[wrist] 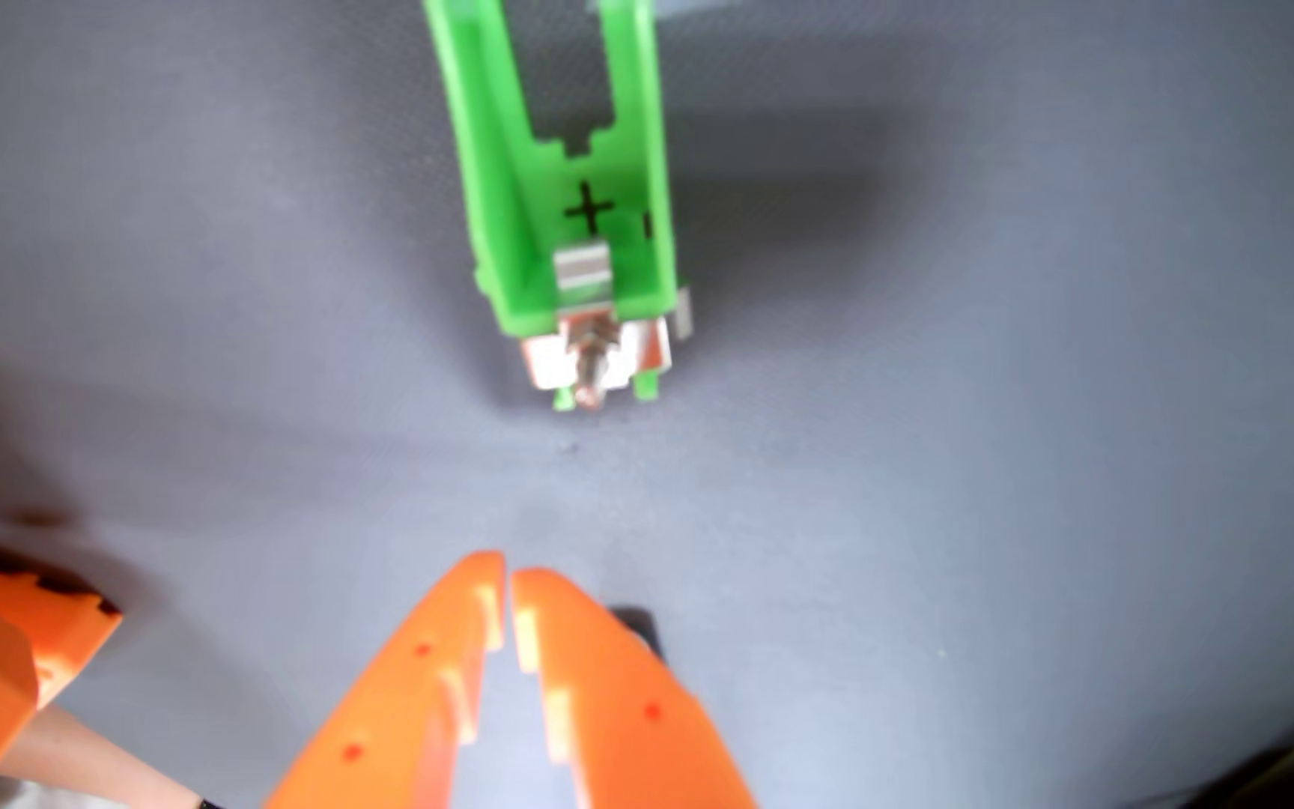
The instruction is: Insert Battery
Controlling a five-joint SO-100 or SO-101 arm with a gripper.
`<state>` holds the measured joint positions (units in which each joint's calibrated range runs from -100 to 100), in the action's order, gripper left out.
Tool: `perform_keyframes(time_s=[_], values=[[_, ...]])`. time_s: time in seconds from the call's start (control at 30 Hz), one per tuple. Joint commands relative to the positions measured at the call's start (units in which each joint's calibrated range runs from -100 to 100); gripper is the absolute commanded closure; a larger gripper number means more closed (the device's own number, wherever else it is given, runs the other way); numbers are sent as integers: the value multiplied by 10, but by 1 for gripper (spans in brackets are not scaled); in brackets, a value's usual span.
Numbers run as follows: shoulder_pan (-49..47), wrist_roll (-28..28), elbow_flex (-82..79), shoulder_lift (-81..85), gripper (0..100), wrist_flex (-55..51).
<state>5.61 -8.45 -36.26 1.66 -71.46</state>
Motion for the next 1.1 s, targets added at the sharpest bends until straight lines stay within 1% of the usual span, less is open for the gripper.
perform_keyframes(time_s=[0.0,0.13,0.47,0.63,0.77,0.9,1.07], values=[[-5,11,51,21,98,-26],[-15,76,92,21,98,-47],[-4,181,111,22,98,-78],[-4,189,111,40,98,-78],[18,188,111,116,98,-78],[65,187,105,176,98,-78],[156,175,100,178,98,-78]])
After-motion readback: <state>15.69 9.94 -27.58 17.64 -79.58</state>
